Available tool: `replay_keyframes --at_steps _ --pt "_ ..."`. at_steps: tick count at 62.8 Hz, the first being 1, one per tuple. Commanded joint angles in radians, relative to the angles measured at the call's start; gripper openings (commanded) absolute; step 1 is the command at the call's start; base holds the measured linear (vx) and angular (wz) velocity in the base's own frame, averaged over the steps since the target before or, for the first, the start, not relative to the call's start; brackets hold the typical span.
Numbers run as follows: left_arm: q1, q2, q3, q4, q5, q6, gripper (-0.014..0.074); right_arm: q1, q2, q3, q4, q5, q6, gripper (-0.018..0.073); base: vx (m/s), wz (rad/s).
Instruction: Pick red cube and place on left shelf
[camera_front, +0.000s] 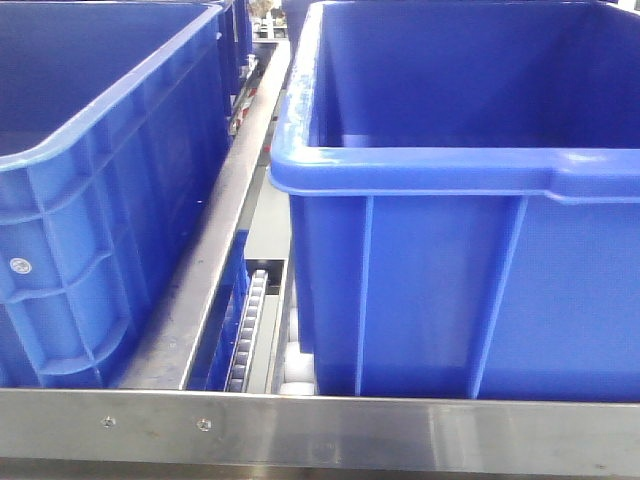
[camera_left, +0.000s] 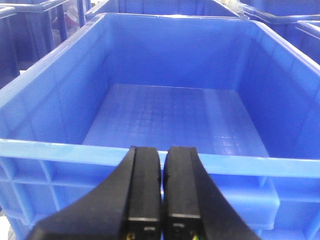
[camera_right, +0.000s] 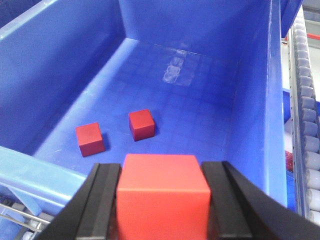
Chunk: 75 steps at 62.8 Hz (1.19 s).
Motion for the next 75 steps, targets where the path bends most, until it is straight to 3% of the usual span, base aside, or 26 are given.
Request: replay_keyframes --at_steps 1,15,30,48,65,75 --pt "0.001 -0.014 0.024 -0.005 -0.089 -0.007 0.0102 -0.005 0.012 -0.044 -0.036 -0.106 -0.006 0.011 0.0 0.0" --pt "0.001 -0.014 0.024 -0.005 -0.089 -0.007 0.0102 -0.005 0.146 -0.252 -0.036 -0.024 -0.006 0.0048 0.0 0.0" --pt "0.001 -0.014 0.024 -0.005 -0.089 -0.007 0.0102 -0.005 0.55 -0.596 -0.036 0.22 -0.014 0.0051 0.0 0.0" --pt "0.001 -0.014 0.024 -0.005 -0.089 -0.007 0.0102 -0.014 0.953 -0.822 -0.023 0.423 -0.02 0.0051 0.0 0.0" --pt "0.001 -0.014 0.024 -0.005 -0.089 -0.007 0.0102 -0.14 1.15 -0.93 0.178 0.433 -0.226 0.0051 0.0 0.0" --pt "0.001 -0.014 0.024 -0.005 -0.089 -0.007 0.0102 -0.228 1.223 -0.964 0.227 0.405 -0.336 0.0051 0.01 -0.08"
